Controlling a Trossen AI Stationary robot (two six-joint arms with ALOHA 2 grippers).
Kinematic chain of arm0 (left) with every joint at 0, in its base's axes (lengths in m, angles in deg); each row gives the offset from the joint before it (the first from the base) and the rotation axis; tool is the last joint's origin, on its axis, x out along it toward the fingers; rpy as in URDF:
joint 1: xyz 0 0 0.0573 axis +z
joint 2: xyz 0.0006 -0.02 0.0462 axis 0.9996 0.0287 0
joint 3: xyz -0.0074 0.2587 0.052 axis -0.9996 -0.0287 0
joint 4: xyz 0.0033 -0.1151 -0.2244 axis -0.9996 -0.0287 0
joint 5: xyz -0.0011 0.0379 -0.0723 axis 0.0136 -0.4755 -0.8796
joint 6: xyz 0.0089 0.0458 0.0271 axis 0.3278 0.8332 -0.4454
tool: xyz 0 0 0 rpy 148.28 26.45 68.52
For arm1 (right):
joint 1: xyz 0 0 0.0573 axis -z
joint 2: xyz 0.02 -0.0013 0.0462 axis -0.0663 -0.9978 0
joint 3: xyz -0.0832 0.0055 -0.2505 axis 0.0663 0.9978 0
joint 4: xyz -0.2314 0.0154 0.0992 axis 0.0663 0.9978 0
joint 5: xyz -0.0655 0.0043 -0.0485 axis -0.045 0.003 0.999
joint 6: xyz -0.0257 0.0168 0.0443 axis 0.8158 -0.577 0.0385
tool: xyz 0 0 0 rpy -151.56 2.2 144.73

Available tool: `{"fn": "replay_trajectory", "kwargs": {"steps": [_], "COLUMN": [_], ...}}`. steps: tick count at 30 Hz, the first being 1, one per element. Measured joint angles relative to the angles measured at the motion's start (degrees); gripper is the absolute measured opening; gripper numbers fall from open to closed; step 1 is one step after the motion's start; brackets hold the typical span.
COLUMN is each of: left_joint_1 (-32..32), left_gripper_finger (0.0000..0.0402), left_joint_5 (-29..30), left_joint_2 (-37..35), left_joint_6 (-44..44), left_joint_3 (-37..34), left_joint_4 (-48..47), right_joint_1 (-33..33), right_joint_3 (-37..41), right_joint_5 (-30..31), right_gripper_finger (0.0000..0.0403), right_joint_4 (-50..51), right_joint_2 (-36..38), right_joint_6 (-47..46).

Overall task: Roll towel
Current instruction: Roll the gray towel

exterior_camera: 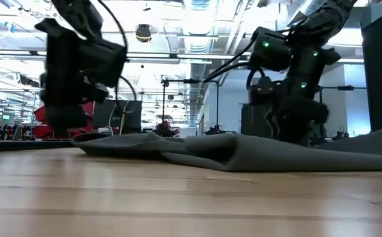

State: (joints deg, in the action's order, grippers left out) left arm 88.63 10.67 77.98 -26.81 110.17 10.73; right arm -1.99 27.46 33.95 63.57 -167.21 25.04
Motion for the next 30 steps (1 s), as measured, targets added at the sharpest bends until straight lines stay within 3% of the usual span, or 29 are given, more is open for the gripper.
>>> {"fn": "replay_trajectory", "kwargs": {"steps": [6,10,15,18,22,30], "left_joint_1": [-2.4,-6.6,-10.3,-10.3,-8.2,-3.1], "left_gripper_finger": [0.013,0.013,0.013,0.013,0.013,0.013], "left_joint_5": [-4.7,-7.8,-4.0,-6.2,-13.3,-8.3], "left_joint_2": [-1.9,-6.5,-14.6,-16.8,-12.7,-1.4], "left_joint_6": [-4.2,-4.0,-0.2,5.1,9.7,14.3], "left_joint_3": [-3.8,0.2,2.5,1.5,0.3,0.1], "left_joint_4": [3.1,5.3,16.2,25.2,30.0,35.0], "right_joint_1": [-3.3,-4.3,-8.1,-12.3,-16.6,-21.8], "right_joint_3": [0.9,1.0,0.9,0.9,1.2,1.2], "right_joint_5": [-0.6,-0.7,-1.9,-2.2,-1.6,-3.6], "right_gripper_finger": [0.0148,0.0148,0.0148,0.0148,0.0148,0.0148], "right_joint_4": [3.0,2.2,1.9,1.1,0.0,-1.5], "right_joint_2": [5.0,7.4,6.1,4.8,3.8,3.8], "right_joint_6": [-0.7,-2.9,-10.1,-14.3,-19.2,-25.3]}}
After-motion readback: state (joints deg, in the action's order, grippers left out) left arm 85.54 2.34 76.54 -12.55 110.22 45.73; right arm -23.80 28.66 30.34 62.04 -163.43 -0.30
